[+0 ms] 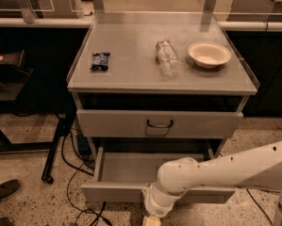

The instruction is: Open middle drawer

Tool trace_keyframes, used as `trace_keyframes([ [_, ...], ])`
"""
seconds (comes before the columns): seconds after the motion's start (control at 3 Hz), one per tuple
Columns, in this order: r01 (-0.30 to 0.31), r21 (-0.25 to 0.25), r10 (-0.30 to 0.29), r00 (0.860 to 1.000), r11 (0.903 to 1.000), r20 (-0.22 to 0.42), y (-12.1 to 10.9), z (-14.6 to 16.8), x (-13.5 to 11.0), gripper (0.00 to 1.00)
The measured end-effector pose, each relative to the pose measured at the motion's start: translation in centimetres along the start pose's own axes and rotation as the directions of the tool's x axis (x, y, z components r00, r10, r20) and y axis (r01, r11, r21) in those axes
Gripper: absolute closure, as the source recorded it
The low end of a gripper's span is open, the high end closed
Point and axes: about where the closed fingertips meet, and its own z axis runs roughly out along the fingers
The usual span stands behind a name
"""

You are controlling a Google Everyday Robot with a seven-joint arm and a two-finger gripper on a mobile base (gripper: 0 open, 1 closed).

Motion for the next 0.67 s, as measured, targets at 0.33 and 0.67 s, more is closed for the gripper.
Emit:
trace_keyframes([
  [0.33, -0.065, 0.021, 0.066, 0.997, 0.9977, -0.04, 1.15, -0.75, 4.33, 0.0],
  [0.67, -0.062, 0.02, 0.063, 0.997, 0.9979, -0.039, 1.14, -0.7, 4.24, 0.0],
])
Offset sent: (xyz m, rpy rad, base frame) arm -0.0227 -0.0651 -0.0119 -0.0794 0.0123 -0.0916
